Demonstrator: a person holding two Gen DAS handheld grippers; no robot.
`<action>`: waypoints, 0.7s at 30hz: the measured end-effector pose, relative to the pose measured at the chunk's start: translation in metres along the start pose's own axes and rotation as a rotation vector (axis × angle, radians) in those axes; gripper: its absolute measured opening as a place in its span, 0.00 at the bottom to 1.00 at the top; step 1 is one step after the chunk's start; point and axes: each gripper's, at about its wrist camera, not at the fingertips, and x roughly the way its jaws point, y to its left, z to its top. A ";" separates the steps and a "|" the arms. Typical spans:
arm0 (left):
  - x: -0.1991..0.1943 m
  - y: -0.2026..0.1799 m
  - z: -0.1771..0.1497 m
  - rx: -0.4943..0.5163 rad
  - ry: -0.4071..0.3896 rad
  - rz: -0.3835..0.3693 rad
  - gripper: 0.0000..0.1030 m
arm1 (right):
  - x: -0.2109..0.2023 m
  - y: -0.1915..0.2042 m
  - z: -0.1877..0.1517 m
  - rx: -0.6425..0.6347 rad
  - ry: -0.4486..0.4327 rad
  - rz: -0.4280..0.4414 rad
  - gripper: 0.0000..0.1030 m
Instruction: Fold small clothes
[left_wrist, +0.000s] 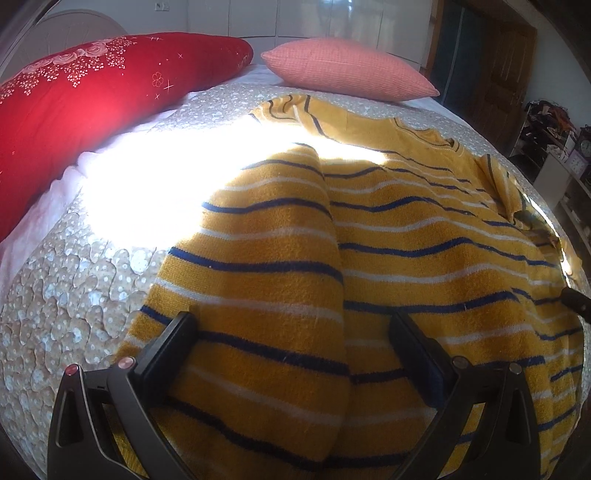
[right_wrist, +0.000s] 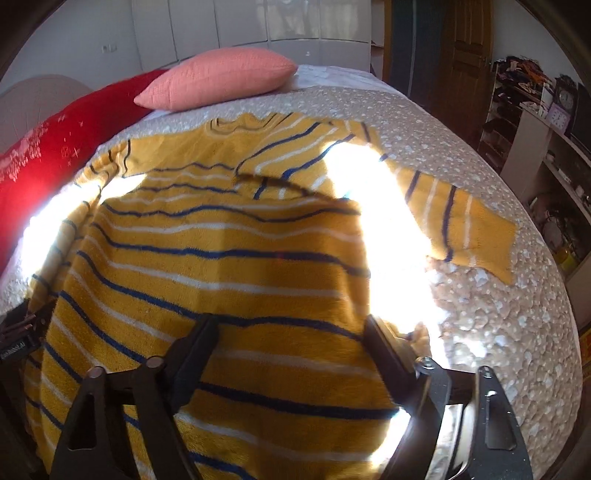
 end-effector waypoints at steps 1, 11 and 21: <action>0.000 0.000 0.000 -0.001 -0.002 -0.002 1.00 | -0.005 -0.017 0.003 0.049 -0.004 -0.008 0.77; 0.005 -0.002 0.004 0.010 0.011 0.011 1.00 | 0.024 -0.133 0.022 0.560 -0.033 0.033 0.74; 0.011 -0.007 0.006 0.026 0.021 0.032 1.00 | 0.044 -0.097 0.037 0.389 -0.016 -0.100 1.00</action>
